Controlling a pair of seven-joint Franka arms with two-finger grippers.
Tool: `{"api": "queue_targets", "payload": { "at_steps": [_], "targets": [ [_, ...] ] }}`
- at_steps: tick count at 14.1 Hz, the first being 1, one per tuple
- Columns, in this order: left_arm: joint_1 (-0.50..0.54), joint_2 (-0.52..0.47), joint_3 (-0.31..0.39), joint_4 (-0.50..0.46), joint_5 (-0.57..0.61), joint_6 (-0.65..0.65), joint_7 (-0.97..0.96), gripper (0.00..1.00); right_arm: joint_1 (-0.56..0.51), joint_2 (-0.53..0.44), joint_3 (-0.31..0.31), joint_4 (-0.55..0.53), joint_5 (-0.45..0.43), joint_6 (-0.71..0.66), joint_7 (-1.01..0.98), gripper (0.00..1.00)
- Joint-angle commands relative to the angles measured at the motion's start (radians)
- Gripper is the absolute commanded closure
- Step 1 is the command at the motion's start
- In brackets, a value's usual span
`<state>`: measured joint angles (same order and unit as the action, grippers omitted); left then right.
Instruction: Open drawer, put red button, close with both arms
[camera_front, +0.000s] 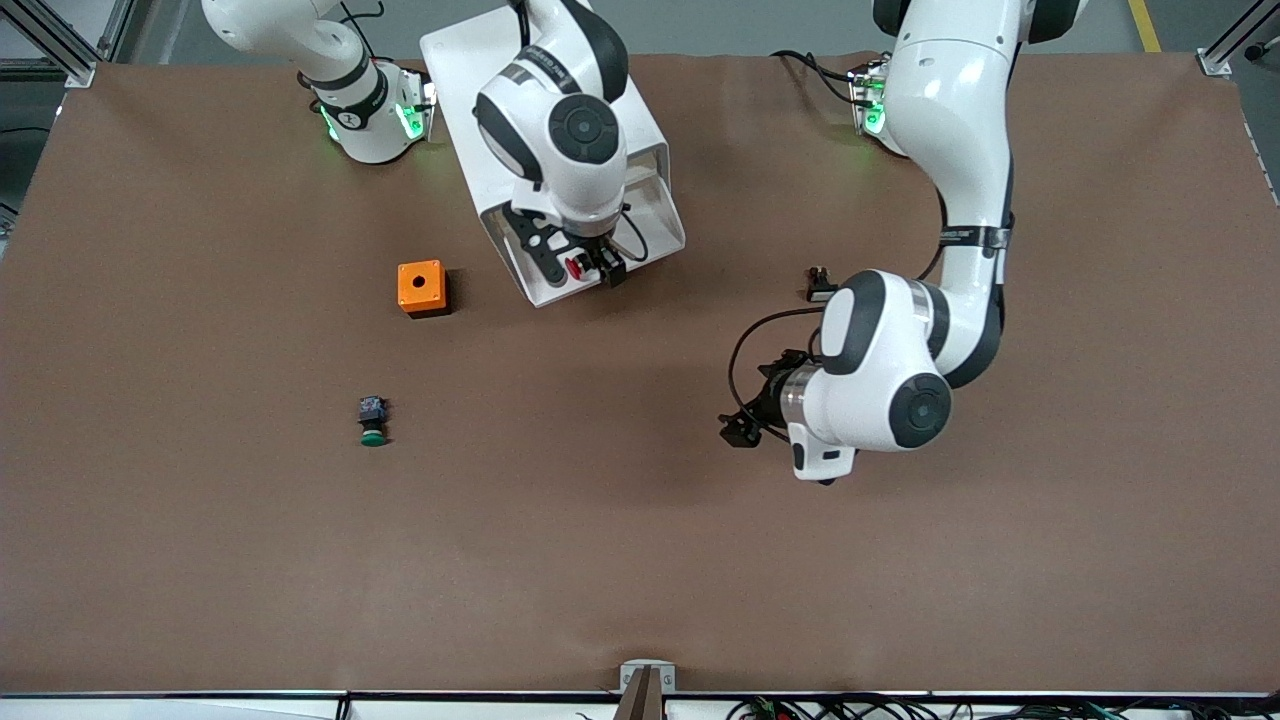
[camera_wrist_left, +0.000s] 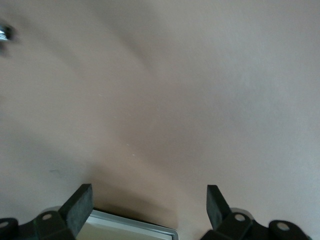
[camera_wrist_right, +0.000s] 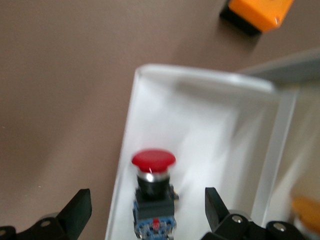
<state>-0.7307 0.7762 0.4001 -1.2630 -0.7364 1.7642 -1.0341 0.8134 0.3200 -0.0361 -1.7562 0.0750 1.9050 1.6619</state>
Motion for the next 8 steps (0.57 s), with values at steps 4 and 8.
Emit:
{"api": "queue_targets", "payload": {
  "at_steps": [4,8],
  "targets": [
    [-0.108,0.038,-0.029,-0.053,0.038,0.193,0.058,0.00,-0.276,-0.021,0.010,0.165,-0.006,-0.234,-0.536,0.00],
    [-0.219,0.037,-0.032,-0.121,0.054,0.276,0.080,0.00,-0.422,-0.042,0.010,0.190,-0.090,-0.300,-0.882,0.00]
  ]
}}
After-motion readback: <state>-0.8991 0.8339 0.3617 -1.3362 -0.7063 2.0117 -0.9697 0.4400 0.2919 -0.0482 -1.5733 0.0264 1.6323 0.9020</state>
